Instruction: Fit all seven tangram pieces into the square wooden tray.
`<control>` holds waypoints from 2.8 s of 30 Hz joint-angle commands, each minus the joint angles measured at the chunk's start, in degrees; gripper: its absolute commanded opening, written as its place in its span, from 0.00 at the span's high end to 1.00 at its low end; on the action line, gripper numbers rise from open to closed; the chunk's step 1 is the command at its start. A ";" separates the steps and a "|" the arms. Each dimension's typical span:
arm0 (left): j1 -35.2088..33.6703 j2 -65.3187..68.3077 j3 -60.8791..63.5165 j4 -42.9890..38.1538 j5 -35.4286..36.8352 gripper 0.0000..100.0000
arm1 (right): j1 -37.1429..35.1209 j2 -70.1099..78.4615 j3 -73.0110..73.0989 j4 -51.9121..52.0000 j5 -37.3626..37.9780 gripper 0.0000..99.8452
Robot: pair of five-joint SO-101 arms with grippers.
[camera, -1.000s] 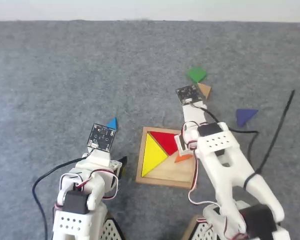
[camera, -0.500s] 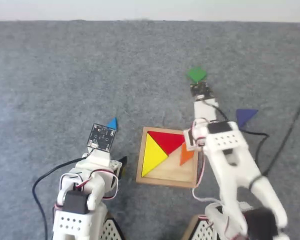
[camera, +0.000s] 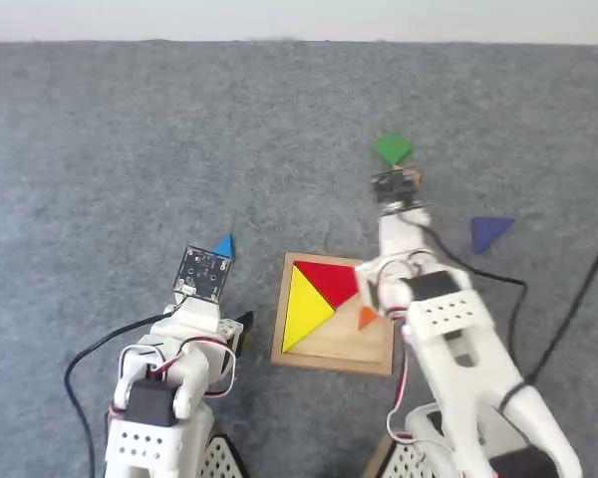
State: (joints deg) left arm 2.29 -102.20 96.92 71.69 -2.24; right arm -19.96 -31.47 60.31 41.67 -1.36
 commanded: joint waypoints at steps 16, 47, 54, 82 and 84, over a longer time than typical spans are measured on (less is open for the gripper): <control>0.26 -0.44 -0.40 -0.26 -0.09 0.79 | 1.10 11.21 -5.36 -6.46 -0.09 0.99; 0.26 -0.44 -0.40 -0.26 -0.09 0.79 | 6.11 1.27 -5.27 -1.54 -1.14 0.99; 0.26 -0.44 -0.40 -0.26 -0.09 0.79 | 11.91 3.65 -21.27 13.93 1.58 0.91; 0.26 -0.44 -0.40 -0.26 -0.09 0.79 | 9.54 63.60 -77.54 13.32 16.09 0.75; 0.26 -0.44 -0.40 -0.26 -0.09 0.79 | 9.98 65.10 -78.68 12.88 17.49 0.75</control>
State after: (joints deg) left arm 2.29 -102.20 96.92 71.69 -2.24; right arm -10.46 32.62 -12.57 55.65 13.85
